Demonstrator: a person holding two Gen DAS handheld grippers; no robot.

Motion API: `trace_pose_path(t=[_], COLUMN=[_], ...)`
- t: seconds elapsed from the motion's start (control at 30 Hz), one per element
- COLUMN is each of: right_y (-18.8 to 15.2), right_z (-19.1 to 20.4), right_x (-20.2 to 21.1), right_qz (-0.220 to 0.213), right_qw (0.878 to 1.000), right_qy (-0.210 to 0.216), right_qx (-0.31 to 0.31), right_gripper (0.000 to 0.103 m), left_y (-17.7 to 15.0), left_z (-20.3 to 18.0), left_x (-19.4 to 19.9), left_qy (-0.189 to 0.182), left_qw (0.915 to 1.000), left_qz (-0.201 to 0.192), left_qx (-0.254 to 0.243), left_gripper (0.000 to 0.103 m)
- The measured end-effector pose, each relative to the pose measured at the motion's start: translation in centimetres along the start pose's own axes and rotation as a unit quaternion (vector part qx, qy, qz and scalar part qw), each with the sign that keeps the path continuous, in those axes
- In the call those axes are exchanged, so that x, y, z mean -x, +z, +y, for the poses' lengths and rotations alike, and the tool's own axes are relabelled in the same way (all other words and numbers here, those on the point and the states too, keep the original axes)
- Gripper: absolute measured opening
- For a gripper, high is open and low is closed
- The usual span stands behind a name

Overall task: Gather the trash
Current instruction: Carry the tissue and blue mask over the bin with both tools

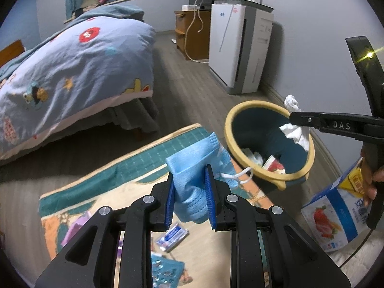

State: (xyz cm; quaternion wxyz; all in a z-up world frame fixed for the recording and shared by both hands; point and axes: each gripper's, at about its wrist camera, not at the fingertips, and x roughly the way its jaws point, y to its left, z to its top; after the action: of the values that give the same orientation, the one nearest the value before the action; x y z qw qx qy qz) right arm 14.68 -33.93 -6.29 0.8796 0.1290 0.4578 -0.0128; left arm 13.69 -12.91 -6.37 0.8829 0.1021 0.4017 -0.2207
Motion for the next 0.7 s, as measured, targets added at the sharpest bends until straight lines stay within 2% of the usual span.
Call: trace_pose_path(t=[0.37, 0.7], right_y=[0.5, 0.4], right_z=[-5.8, -9.5], right_x=[-1.1, -2.0], right_qz=[0.003, 0.013], right_qw=[0.998, 0.994], right_qy=[-0.018, -0.018], right_qx=[-0.063, -0.104], right_gripper=[0.016, 0.016], left_y=[0.7, 1.5], left_z=[-2.7, -5.7], left_x=[-2.2, -4.6], left_qy=[-0.007, -0.020], left_qw=[0.9997, 0.9991], left_qz=[0.010, 0.021], left_qx=[-0.020, -0.031], left_gripper=[0.023, 0.023])
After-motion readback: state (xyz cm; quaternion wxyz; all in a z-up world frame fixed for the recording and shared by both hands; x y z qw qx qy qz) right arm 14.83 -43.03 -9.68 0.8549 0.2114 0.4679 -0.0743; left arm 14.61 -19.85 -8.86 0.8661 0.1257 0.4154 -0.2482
